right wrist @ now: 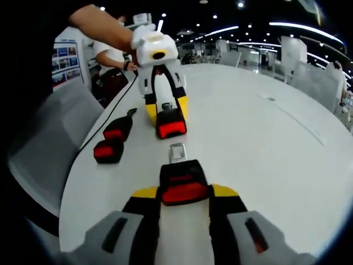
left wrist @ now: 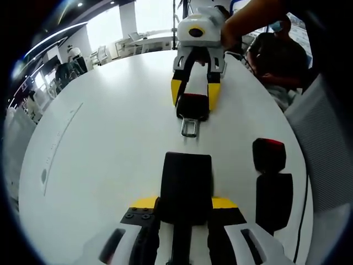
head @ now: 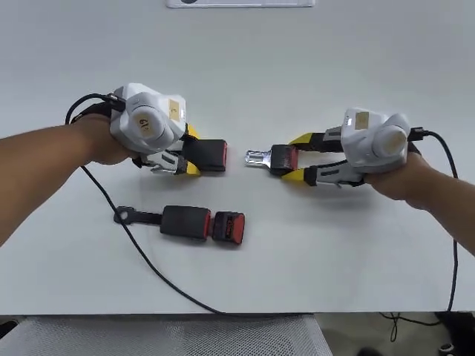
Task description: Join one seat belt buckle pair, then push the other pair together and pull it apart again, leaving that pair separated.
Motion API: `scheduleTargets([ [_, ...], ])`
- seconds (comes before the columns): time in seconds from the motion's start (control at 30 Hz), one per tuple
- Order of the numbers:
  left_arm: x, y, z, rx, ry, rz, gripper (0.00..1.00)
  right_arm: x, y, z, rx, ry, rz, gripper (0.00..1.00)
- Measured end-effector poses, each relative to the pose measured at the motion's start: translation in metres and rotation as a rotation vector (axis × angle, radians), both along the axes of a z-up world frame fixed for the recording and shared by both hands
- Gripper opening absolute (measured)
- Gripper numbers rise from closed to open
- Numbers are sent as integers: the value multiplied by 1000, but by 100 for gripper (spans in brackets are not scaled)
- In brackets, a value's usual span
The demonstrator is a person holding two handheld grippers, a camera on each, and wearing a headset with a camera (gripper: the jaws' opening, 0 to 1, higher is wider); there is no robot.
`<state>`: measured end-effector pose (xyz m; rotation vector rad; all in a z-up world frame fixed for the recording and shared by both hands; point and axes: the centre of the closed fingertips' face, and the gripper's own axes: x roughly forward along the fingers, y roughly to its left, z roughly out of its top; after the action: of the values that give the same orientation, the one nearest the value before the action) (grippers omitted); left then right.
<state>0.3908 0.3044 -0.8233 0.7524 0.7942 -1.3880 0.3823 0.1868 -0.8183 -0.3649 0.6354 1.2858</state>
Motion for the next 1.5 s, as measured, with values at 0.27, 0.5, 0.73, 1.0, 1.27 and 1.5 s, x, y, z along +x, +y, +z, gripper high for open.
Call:
scheduleTargets([
  [0.27, 0, 0, 0, 1, 1, 1, 34, 1, 20, -1, 1, -8, -3, 33],
  [0.5, 0, 0, -1, 9, 0, -5, 34, 0, 33, -1, -12, -12, 20, 33],
  [0.73, 0, -1, -1, 27, -1, -23, 34, 0, 43, -1, -24, -3, 38, 33],
  [1.0, -1, -2, -1, 44, -3, -40, 34, 2, 43, -2, -37, 5, 23, 33],
  [1.27, -2, -2, -2, 60, -5, -55, 34, 2, 45, -2, -50, 14, 6, 33],
  [1.5, -2, -3, -2, 80, -6, -87, 33, 2, 60, -2, -45, 24, -23, 32],
])
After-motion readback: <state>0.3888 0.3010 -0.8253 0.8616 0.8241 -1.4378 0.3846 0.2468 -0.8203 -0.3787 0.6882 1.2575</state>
